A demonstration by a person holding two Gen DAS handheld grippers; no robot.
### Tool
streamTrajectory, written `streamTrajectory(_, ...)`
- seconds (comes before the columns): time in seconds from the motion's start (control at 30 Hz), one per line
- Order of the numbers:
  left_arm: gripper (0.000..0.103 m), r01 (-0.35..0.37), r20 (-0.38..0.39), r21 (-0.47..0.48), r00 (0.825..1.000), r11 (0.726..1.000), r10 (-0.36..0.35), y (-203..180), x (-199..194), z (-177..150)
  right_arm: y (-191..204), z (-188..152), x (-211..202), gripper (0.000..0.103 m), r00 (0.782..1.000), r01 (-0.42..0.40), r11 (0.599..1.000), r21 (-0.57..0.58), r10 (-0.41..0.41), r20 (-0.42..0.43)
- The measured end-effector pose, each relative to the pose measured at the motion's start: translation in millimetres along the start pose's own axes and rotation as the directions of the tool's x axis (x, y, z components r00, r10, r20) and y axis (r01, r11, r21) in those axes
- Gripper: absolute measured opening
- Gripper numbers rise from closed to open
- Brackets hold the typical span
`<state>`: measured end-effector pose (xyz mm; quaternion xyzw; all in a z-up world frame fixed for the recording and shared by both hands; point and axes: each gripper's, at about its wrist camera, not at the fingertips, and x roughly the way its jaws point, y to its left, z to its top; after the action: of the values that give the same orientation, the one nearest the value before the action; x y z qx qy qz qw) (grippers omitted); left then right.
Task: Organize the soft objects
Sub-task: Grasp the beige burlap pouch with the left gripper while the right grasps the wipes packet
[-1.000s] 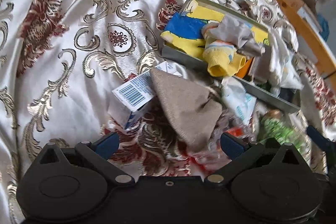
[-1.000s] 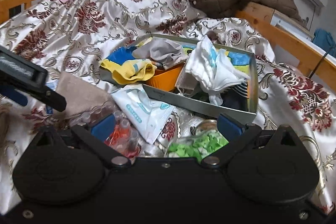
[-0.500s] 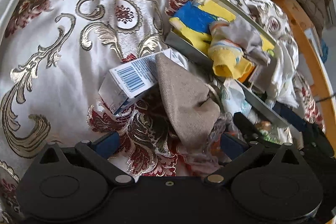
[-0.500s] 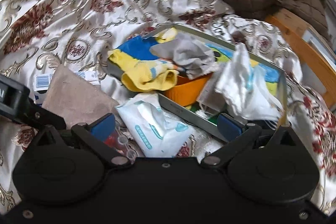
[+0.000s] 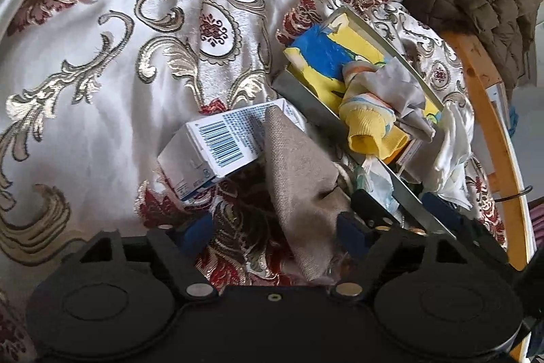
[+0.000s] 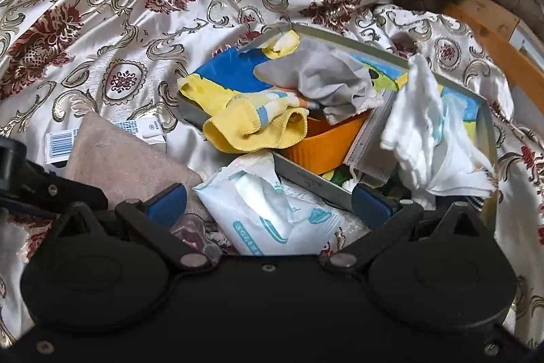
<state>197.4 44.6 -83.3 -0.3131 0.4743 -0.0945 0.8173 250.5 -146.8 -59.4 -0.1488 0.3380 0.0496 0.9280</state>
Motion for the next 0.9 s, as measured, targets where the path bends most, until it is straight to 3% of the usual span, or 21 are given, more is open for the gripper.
streamTrajectory(0.1,0.067,0.015,-0.003,0.020,1.000,1.000,-0.015,-1,4,-1,0,1,9,0.102,1.000,-0.002,1.000,0.022,0.002,-0.015)
streamTrajectory(0.17,0.055,0.021,-0.008,0.032,1.000,0.999,-0.020,-1,7,-1,-1,1,15,0.102,1.000,-0.005,0.999,0.039,0.006,-0.025)
streamTrajectory(0.37,0.037,-0.015,0.030,0.118,0.999,0.993,0.011,-8,4,-3,-7,-2,24,0.102,0.999,0.024,0.993,0.116,-0.021,-0.032)
streamTrajectory(0.57,0.020,-0.004,0.058,0.212,0.998,0.977,-0.009,-20,-1,-5,-25,-4,14,0.100,0.998,0.061,0.982,0.178,-0.064,0.007)
streamTrajectory(0.83,0.019,-0.029,0.065,0.223,0.998,0.974,0.015,-18,-4,-6,-25,-5,6,0.079,0.995,0.096,0.986,0.137,-0.099,0.016)
streamTrajectory(0.9,0.019,-0.025,0.060,0.218,0.998,0.976,0.012,-17,-2,-6,-26,-6,6,0.068,0.995,0.092,0.987,0.134,-0.094,0.013)
